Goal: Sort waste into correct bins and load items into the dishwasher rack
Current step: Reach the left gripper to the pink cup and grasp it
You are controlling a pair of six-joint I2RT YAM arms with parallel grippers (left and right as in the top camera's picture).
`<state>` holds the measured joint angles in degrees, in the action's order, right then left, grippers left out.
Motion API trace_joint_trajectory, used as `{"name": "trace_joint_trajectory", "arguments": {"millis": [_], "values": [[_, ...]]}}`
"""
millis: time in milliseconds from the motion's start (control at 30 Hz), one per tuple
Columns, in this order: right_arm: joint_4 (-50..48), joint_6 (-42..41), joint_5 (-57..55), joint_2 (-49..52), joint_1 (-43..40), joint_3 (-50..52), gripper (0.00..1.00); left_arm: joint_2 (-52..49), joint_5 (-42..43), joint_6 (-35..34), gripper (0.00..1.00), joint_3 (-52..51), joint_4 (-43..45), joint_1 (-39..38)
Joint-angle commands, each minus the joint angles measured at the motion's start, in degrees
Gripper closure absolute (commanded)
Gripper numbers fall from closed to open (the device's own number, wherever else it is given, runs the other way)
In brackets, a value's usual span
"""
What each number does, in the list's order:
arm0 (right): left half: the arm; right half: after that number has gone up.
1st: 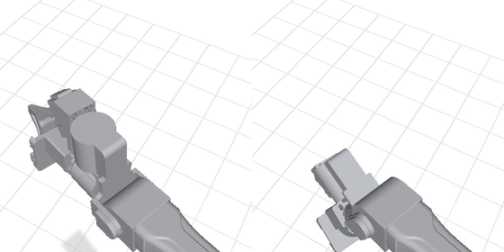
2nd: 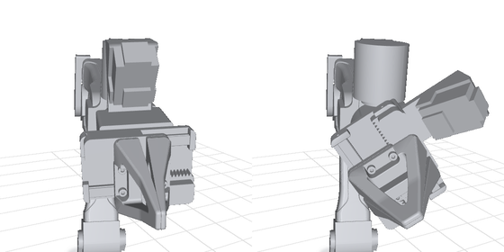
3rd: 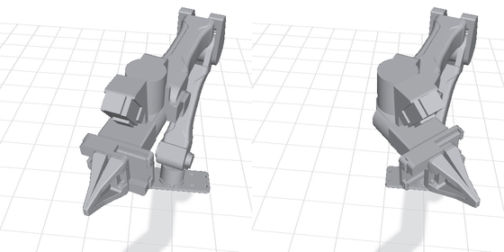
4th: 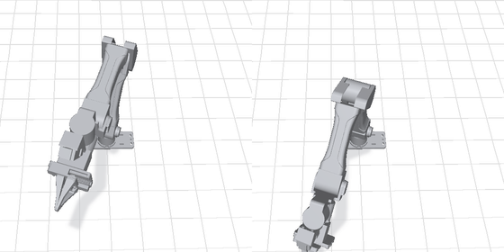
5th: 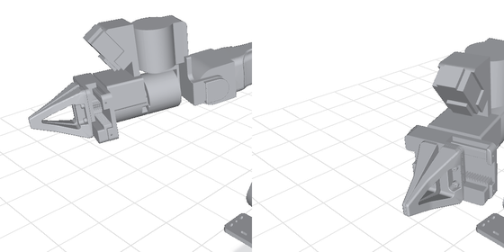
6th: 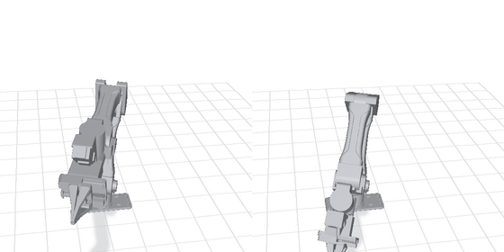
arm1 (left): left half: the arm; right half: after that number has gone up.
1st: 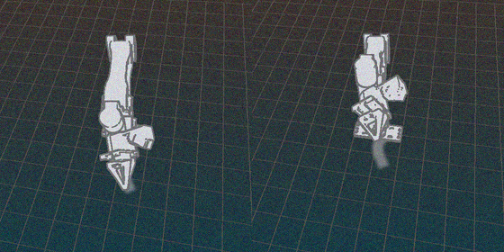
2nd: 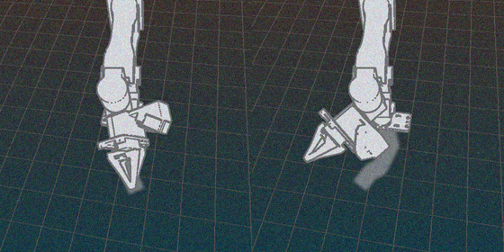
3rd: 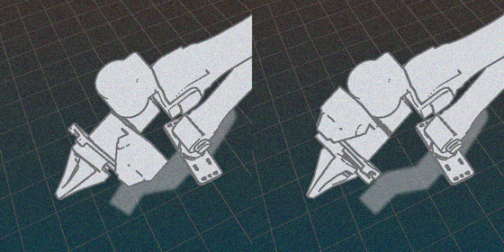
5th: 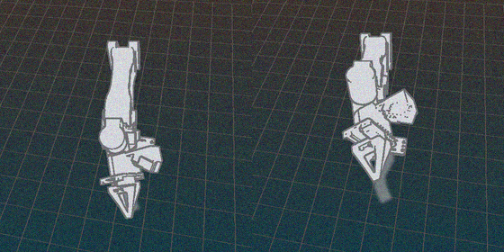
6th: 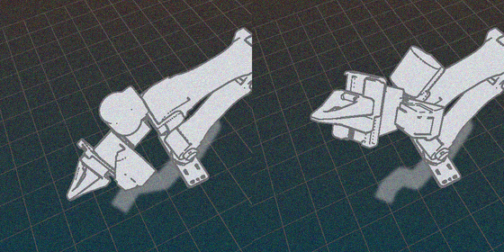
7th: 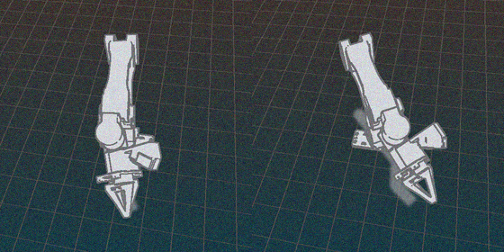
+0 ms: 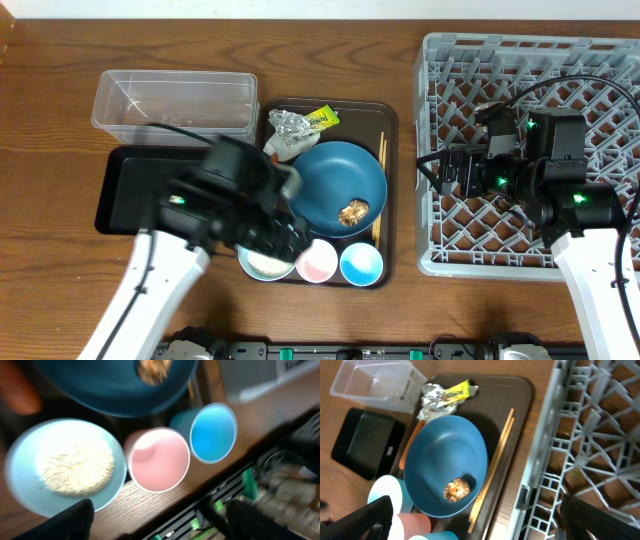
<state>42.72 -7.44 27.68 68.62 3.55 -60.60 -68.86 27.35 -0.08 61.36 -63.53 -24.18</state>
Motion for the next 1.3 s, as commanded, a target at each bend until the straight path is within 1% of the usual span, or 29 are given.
{"name": "trace_joint_trajectory", "arguments": {"millis": [0, 67, 133, 200, 300, 367, 400, 533, 733, 767, 867, 900, 933, 1133, 1267], "values": [[0.42, -3.78, -3.28, -0.13, -1.14, -1.18, 0.01, -0.26, -6.51, -4.55, 0.2, -6.03, 2.01, -4.79], [1.01, -3.93, -3.26, -0.13, -1.25, -1.18, 0.01, -0.26, -8.9, -8.31, 0.22, -9.81, 4.87, -6.93], [1.44, -3.91, -3.28, -0.13, -1.29, -1.18, 0.01, -0.26, -8.85, -10.14, 0.29, -12.74, 8.94, -8.33], [1.42, -3.91, -3.28, -0.13, -1.29, -1.18, 0.01, -0.26, -9.27, -10.36, 0.38, -14.51, 12.79, -9.42], [1.42, -3.91, -3.26, -0.13, -1.29, -1.18, 0.01, -0.28, -12.13, -11.87, 0.43, -15.17, 15.69, -10.82], [1.44, -3.93, -3.28, -0.13, -1.29, -1.18, 0.01, -0.42, -13.0, -11.89, 0.53, -15.19, 16.9, -11.78], [1.42, -3.93, -3.26, -0.13, -1.29, -1.18, 0.01, -0.63, -13.4, -11.89, 0.57, -15.21, 17.35, -12.22], [1.22, -4.17, -3.28, -0.13, -1.29, -1.18, 0.01, -2.58, -17.49, -13.68, 0.58, -15.26, 17.64, -13.29], [1.27, -4.35, -3.28, -0.13, -1.29, -1.18, 0.01, -8.39, -17.97, -14.08, 0.58, -15.3, 19.87, -13.29], [1.27, -4.35, -3.28, -0.13, -1.29, -1.18, 0.01, -9.25, -17.97, -14.4, 0.6, -15.28, 20.15, -13.29], [1.22, -4.33, -3.3, -0.13, -1.29, -1.18, 0.01, -10.91, -17.77, -15.08, 0.8, -15.28, 20.76, -13.29], [1.22, -4.33, -3.28, -0.13, -1.29, -1.18, 0.01, -10.97, -17.77, -15.08, 0.91, -15.28, 20.79, -13.29], [1.22, -4.33, -3.3, -0.13, -1.29, -1.18, 0.01, -10.84, -17.66, -15.1, 0.94, -15.26, 20.81, -13.29], [1.16, -4.33, -3.3, -0.13, -1.29, -1.18, 0.01, -7.26, -14.97, -15.3, 0.94, -13.64, 19.82, -13.29], [1.16, -4.33, -3.28, -0.13, -1.29, -1.18, 0.01, -3.37, -14.95, -15.3, 0.94, -12.22, 17.7, -13.25]]}}
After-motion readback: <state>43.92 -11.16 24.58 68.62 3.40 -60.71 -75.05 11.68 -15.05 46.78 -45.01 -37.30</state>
